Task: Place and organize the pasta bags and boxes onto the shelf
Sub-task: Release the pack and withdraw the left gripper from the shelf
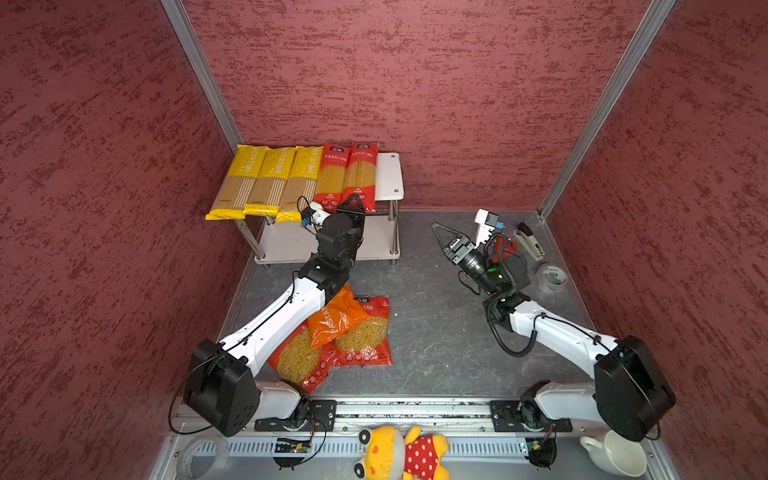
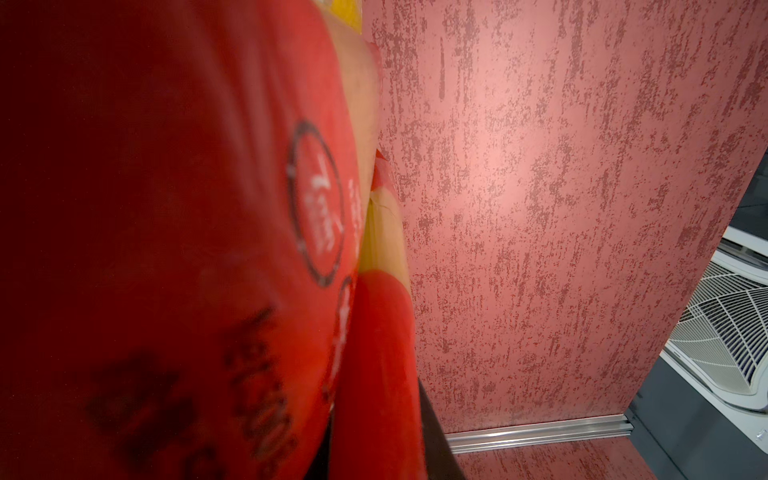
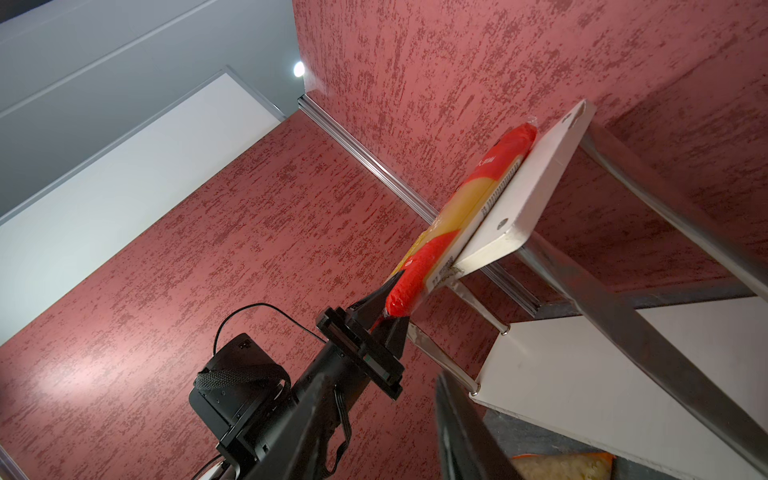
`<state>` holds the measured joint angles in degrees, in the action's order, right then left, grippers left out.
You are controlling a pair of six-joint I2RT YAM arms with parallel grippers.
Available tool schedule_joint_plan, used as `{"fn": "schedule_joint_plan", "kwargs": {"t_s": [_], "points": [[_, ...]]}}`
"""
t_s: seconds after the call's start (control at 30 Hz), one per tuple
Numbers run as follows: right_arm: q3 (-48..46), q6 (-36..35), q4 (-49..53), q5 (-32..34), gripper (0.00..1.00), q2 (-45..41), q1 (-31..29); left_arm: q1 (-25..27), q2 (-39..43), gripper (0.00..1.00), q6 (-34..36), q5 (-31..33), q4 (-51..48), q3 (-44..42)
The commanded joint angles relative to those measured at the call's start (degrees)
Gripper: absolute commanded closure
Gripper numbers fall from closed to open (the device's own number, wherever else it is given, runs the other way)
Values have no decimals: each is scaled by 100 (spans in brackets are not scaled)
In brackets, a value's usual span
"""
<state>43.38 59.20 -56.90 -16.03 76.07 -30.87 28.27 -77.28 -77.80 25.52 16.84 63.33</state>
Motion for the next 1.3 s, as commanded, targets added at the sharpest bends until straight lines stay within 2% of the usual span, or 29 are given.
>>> {"fn": "schedule_joint_plan", "kwargs": {"t_s": [0.0, 0.17, 0.3, 0.5, 0.7, 0.9, 1.1, 1.27], "points": [[-48, -62, 4, 171, 57, -128, -39, -50, -20, 62, -118, 30, 338, -145], [-62, -84, 4, 179, 57, -136, -42, -41, 225, 41, -123, -105, 317, -418], [-75, -78, -39, 179, 57, -110, -43, 13, 493, 33, -125, -147, 379, -761], [-86, -83, -92, 171, 57, -67, -41, 331, 887, 31, -40, -23, 458, -1343], [-118, -83, -119, 179, 57, -69, -42, 820, 1253, 28, 552, 395, 869, -1949], [-75, -51, -128, 138, 57, -25, -42, 953, 1215, 27, 871, 359, 1741, -2391], [-45, -65, -43, 126, 57, -50, -42, 1181, 1269, 28, 1135, 583, 1848, -2501], [-111, -125, 157, 153, 56, -41, -42, 1622, 1190, 29, 1109, 951, 1780, -2789]]}}
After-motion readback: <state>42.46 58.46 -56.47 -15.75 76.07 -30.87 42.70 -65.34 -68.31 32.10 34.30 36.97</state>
